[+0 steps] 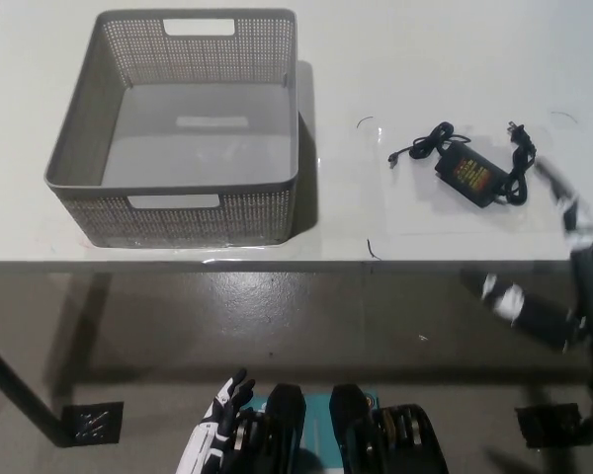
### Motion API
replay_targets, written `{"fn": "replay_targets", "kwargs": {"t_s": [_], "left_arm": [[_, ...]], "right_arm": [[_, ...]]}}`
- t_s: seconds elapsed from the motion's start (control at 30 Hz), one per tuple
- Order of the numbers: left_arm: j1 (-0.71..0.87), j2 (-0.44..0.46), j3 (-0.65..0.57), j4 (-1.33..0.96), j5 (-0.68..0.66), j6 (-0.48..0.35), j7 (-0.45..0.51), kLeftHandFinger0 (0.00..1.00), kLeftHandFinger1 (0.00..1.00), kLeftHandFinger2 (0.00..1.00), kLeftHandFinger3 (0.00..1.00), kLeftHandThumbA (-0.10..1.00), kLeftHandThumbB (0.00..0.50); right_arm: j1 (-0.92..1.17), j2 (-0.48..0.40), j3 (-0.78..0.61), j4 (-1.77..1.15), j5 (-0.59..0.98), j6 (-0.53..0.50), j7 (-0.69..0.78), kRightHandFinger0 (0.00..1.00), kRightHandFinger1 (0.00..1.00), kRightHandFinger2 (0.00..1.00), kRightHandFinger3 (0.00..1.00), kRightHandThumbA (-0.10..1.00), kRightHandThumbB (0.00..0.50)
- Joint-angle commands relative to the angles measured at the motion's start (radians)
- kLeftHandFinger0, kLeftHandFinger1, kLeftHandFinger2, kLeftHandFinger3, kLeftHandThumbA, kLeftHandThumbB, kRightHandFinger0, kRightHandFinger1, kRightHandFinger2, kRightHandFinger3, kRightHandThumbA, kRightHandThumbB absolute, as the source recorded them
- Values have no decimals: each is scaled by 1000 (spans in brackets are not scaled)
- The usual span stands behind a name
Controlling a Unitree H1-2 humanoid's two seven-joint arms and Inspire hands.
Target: Use the right hand to pick up a black power cord and place it into a container on the left hand side
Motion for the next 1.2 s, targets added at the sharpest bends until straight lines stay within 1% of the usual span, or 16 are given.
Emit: {"fn": "replay_targets", "kwargs": {"t_s": [0.0,0.07,0.17,0.2,0.37,0.4,0.43,0.5,0.57,0.67,0.77,0.83,0.93,0.97,1.07,1.17], "left_arm": [[-8,3,-5,-25,-1,-51,-8,1000,1000,1000,1000,1000,135],[-8,1,-4,-26,0,-49,-5,1000,1000,1000,1000,1000,138],[-2,-1,-5,-33,4,-51,-3,1000,1000,1000,1000,1000,133],[6,2,-6,-34,0,-54,-6,1000,1000,1000,1000,1000,112],[28,2,-8,-31,3,-82,-3,1000,1000,1000,1000,1000,72],[31,2,-8,-33,3,-78,-4,1000,1000,1000,1000,1000,98],[34,3,-8,-35,3,-75,-4,1000,1000,1000,1000,1000,107],[37,2,-7,-33,5,-77,-2,1000,1000,1000,1000,1000,120],[38,0,-7,-32,6,-76,-1,1000,1000,1000,1000,1000,109],[41,0,-7,-31,12,-82,2,1000,1000,1000,1000,1000,108],[38,-2,-6,-32,13,-80,3,1000,1000,1000,1000,1000,124],[36,-3,-5,-30,10,-80,2,1000,1000,1000,1000,1000,128],[37,-1,-9,-37,11,-73,-3,1000,1000,1000,1000,1000,110],[37,-1,-9,-38,13,-69,-3,1000,1000,1000,1000,1000,122],[34,3,-10,-43,9,-63,-9,1000,1000,1000,1000,1000,117],[32,4,-8,-47,12,-58,-8,1000,1000,1000,1000,1000,108]], "right_arm": [[-160,-63,-4,46,-170,140,30,1000,1000,1000,1000,767,489],[-246,-96,15,130,-225,162,19,1000,1000,1000,1000,725,474],[-348,-131,43,238,-267,192,19,1000,1000,1000,1000,729,467],[-404,-145,58,304,-274,214,28,1000,1000,1000,1000,778,497],[-530,-181,119,465,-306,268,57,1000,1000,1000,1000,795,500],[-555,-187,133,501,-308,276,64,1000,1000,1000,1000,808,500],[-573,-192,143,528,-308,282,70,1000,1000,1000,1000,782,492],[-619,-203,170,603,-315,288,79,1000,1000,1000,1000,822,500],[-668,-213,196,682,-321,292,93,1000,1000,1000,1000,835,500],[-730,-217,225,795,-310,287,90,1000,1000,1000,1000,795,500],[-762,-222,242,847,-301,281,92,1000,1000,1000,1000,783,500],[-796,-223,262,902,-294,299,129,1000,1000,1000,1000,789,500],[-813,-224,274,940,-276,341,189,1000,1000,1000,1000,786,500],[-813,-227,277,942,-271,351,206,1000,1000,1000,1000,784,500],[-810,-231,282,940,-257,373,254,1000,1000,1000,1000,770,500],[-811,-235,291,943,-253,389,297,1000,1000,1000,1000,809,500]]}}
